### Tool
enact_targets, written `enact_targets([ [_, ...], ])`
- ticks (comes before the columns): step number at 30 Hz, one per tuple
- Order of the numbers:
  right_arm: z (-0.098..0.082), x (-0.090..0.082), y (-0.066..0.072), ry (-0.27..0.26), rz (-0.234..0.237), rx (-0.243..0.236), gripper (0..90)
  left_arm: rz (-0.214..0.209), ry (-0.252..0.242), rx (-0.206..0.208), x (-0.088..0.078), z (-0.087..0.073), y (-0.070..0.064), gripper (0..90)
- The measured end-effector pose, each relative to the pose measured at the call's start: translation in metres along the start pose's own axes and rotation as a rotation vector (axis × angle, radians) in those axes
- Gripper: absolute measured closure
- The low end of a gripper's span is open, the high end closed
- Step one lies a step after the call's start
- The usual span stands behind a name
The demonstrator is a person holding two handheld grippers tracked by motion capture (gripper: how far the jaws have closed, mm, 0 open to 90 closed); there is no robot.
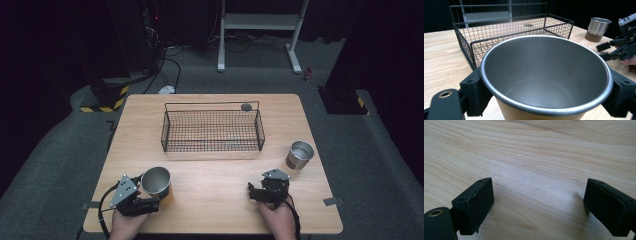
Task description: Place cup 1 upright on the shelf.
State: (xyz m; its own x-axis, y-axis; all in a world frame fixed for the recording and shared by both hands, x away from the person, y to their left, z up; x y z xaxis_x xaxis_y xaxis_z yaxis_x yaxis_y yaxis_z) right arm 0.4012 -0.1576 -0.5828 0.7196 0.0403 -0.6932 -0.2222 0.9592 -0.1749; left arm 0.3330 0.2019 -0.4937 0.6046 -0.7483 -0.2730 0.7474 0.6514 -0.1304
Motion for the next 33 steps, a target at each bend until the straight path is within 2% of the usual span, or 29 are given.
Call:
enact_targets([
  [5,0.000,0.000,0.000,0.000,0.000,0.000,9.2,-0.019,0.003,-0.010,0.004,0.004,-0.002,13.4],
  [6,0.000,0.000,0.000,0.000,0.000,0.000,9.2,-0.026,0.008,-0.001,0.007,0.004,-0.002,13.4],
  [9,0.000,0.000,0.000,0.000,0.000,0.000,9.2,-0.051,0.022,-0.010,0.012,0.004,-0.003,13.4],
  [13,0.000,0.000,0.000,0.000,0.000,0.000,9.2,-0.058,0.035,-0.008,0.018,0.005,-0.005,13.3],
  [25,0.000,0.000,0.001,-0.002,0.003,-0.003,9.2,-0.062,0.022,-0.004,0.033,0.023,-0.005,13.3],
  [33,0.000,0.000,0.001,-0.001,0.004,-0.003,9.3,-0.053,0.006,-0.006,0.044,0.037,0.000,13.3],
])
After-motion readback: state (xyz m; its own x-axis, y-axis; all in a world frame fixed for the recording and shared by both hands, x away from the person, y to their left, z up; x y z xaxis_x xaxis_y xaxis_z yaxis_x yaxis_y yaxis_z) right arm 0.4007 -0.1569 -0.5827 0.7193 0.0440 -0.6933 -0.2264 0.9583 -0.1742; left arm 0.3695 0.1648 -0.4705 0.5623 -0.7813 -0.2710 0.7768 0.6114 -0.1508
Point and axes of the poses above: each handheld gripper's, and its own axes: x roughly forward along the jaws, z roughly out of its top, y roughly to its left, the point moved 8 cm from there along x, roughly forward along the jaws, and after that the axes turned 13 degrees about -z, right-handed, at the moved point
